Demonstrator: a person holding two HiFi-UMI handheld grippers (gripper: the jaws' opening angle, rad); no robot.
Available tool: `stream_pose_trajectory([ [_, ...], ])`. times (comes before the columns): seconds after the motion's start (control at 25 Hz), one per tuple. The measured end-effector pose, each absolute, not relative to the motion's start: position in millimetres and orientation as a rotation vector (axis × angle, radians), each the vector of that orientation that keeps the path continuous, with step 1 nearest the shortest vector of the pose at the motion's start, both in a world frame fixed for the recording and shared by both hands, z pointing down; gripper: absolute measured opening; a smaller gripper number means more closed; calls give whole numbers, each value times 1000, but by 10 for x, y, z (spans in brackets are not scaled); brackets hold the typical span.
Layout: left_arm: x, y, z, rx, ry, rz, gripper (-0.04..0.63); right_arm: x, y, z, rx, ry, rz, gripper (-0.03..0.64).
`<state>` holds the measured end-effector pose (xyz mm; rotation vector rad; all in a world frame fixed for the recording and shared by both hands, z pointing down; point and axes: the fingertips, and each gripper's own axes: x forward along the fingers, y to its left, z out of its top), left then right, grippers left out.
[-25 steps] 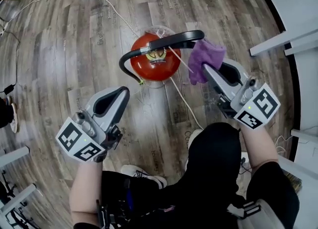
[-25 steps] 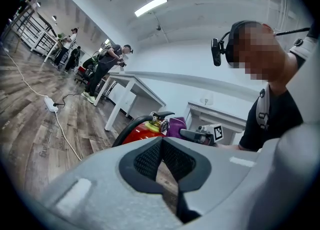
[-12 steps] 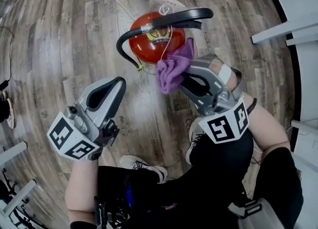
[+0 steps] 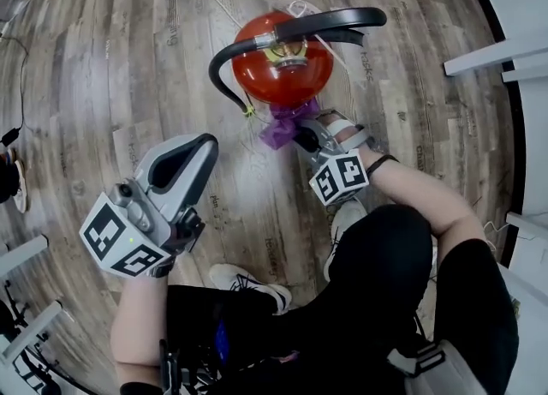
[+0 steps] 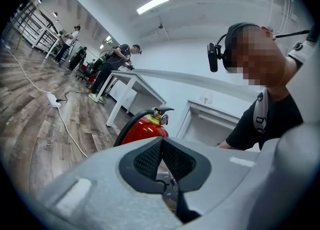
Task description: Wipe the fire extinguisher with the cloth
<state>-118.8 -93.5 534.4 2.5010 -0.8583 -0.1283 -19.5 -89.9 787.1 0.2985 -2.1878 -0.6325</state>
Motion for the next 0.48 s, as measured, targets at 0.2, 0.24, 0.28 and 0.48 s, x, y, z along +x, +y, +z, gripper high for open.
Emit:
stream_pose_trajectory([
  [0.2, -1367, -870, 5421, 2464, -923, -105, -5, -108, -890, 8924, 218, -2039, -559, 54],
  [0.24, -1389, -864, 5439, 2461, -933, -99, -5, -90, -902, 9041, 209, -2019, -548, 54],
  [0.28, -1408, -856, 5466, 2457, -942, -90, -5, -83, -909, 9108, 203, -2011, -537, 55],
  [0.48, -1400, -896, 5527, 2455, -943, -81, -5, -78, -907, 8967, 254, -2107, -367, 55],
])
